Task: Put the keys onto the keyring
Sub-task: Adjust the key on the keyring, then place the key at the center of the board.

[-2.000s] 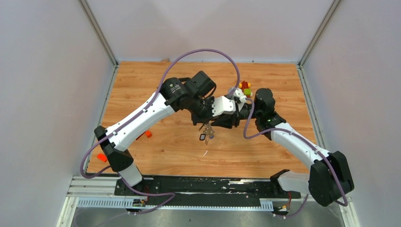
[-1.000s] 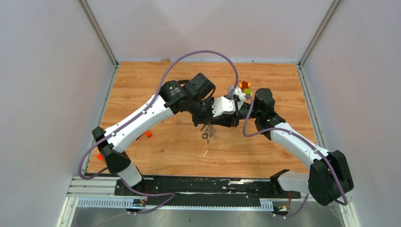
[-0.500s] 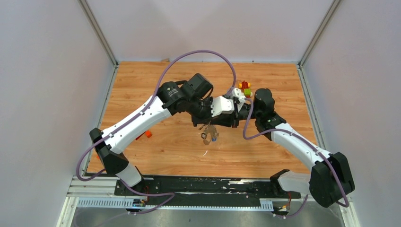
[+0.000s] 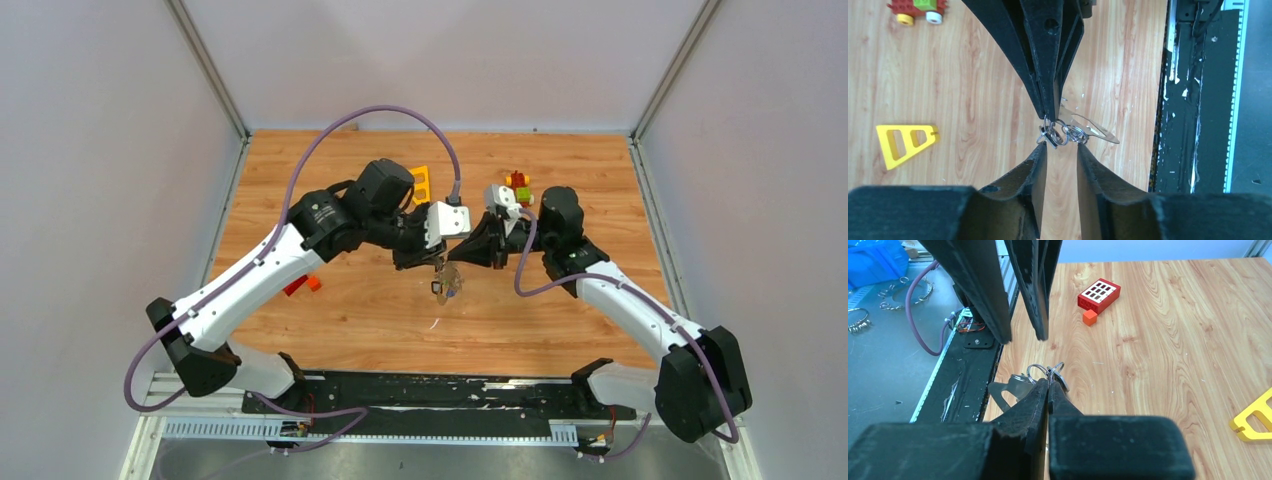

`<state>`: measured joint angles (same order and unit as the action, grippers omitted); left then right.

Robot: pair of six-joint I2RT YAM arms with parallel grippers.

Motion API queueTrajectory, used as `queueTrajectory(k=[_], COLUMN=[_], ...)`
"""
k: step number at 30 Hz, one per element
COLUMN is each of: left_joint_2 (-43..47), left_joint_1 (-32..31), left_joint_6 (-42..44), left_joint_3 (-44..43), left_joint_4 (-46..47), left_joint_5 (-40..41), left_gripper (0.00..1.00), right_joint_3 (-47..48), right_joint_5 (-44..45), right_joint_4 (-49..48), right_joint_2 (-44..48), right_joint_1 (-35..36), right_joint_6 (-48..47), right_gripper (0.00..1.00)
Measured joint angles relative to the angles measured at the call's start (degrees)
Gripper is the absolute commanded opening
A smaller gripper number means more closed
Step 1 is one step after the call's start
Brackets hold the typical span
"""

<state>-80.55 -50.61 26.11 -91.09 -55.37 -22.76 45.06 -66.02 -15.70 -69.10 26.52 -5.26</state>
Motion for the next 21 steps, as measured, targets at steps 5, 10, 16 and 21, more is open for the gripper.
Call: queueTrajectory(k=[5,10,16,21], left_joint_2=[2.1,3.0,3.4,3.4], left_joint_1=[0.0,0.2,1.4,1.8], left_joint_6=[1.5,4.1,8.5,12.1], left_joint_3=[1.1,3.4,6.7,7.8], left_joint_4=[2.2,4.0,6.5,8.7], left_joint_5=[0.0,1.6,1.7,-1.0], left_gripper=[0.47,0.48,0.45,0.4], right_joint_3=[0.0,0.0,1.6,2.8], right_joint_5=[0.0,-1.0,-3.1,-4.4], right_joint_4=[0.6,1.4,8.5,14.2], right_joint_2=[0.1,1.0,1.7,1.9], right_joint_1=[-0.8,-1.4,-1.6,-1.6], right_joint_6=[-0.3,-1.2,-8.0,-13.4], right_gripper=[0.0,0.0,0.0,0.0])
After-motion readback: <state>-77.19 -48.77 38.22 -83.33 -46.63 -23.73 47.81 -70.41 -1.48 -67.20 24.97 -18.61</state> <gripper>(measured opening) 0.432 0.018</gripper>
